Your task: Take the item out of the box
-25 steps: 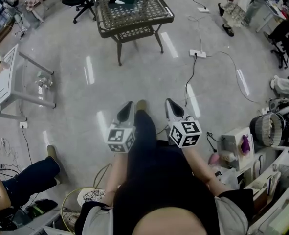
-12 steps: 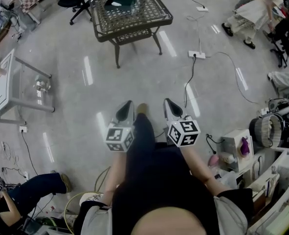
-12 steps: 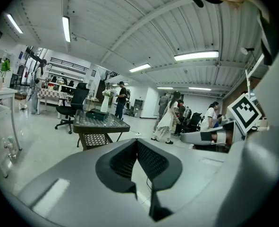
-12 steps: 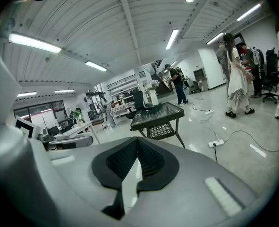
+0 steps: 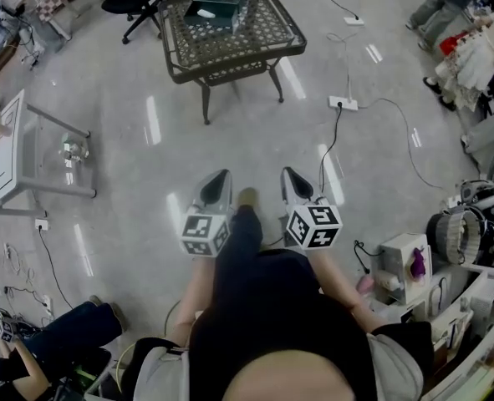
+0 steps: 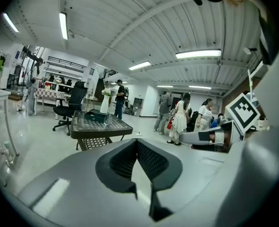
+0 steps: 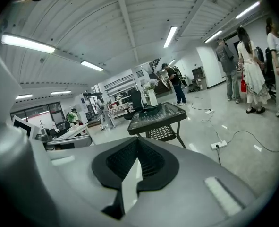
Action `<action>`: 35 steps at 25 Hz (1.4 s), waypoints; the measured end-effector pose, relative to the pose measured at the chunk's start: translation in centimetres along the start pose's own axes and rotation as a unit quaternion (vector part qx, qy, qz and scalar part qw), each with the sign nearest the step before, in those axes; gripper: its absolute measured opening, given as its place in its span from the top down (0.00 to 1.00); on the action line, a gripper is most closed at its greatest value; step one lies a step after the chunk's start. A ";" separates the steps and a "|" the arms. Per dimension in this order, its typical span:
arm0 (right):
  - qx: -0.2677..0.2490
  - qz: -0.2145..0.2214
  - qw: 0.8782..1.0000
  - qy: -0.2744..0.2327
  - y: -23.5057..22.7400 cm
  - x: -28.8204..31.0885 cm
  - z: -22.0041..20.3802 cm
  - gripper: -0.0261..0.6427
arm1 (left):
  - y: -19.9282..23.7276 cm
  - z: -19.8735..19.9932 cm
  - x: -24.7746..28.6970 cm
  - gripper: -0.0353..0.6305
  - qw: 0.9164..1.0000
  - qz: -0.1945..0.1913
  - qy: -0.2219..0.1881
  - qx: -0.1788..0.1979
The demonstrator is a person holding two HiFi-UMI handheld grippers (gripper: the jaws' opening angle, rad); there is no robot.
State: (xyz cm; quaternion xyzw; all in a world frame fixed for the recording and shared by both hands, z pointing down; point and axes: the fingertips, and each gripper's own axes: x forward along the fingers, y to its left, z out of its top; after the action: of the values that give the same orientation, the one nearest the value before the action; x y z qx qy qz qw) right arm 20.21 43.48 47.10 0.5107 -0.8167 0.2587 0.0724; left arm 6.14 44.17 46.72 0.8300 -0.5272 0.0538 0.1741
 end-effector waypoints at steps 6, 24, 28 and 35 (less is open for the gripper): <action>0.003 -0.005 1.000 0.002 -0.4 4.2 2.1 0.96 | 2.6 1.8 4.0 0.94 1.000 -0.011 0.003 -0.001; 0.003 -0.018 1.000 0.010 -1.5 13.1 5.8 0.96 | 8.8 4.8 11.8 0.94 1.000 -0.027 0.010 -0.008; 0.000 -0.015 1.000 0.013 -1.7 14.5 6.2 0.96 | 9.6 5.2 13.0 0.94 1.000 -0.028 0.010 -0.008; -0.004 -0.006 1.000 0.017 -1.4 17.1 7.0 0.96 | 11.4 6.2 14.5 0.94 1.000 -0.025 0.007 -0.009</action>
State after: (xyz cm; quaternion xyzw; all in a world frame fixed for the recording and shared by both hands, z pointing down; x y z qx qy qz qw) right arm 14.44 25.92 48.16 0.5106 -0.8133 0.2641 0.0901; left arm 1.72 25.18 47.53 0.8411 -0.5054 0.0502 0.1861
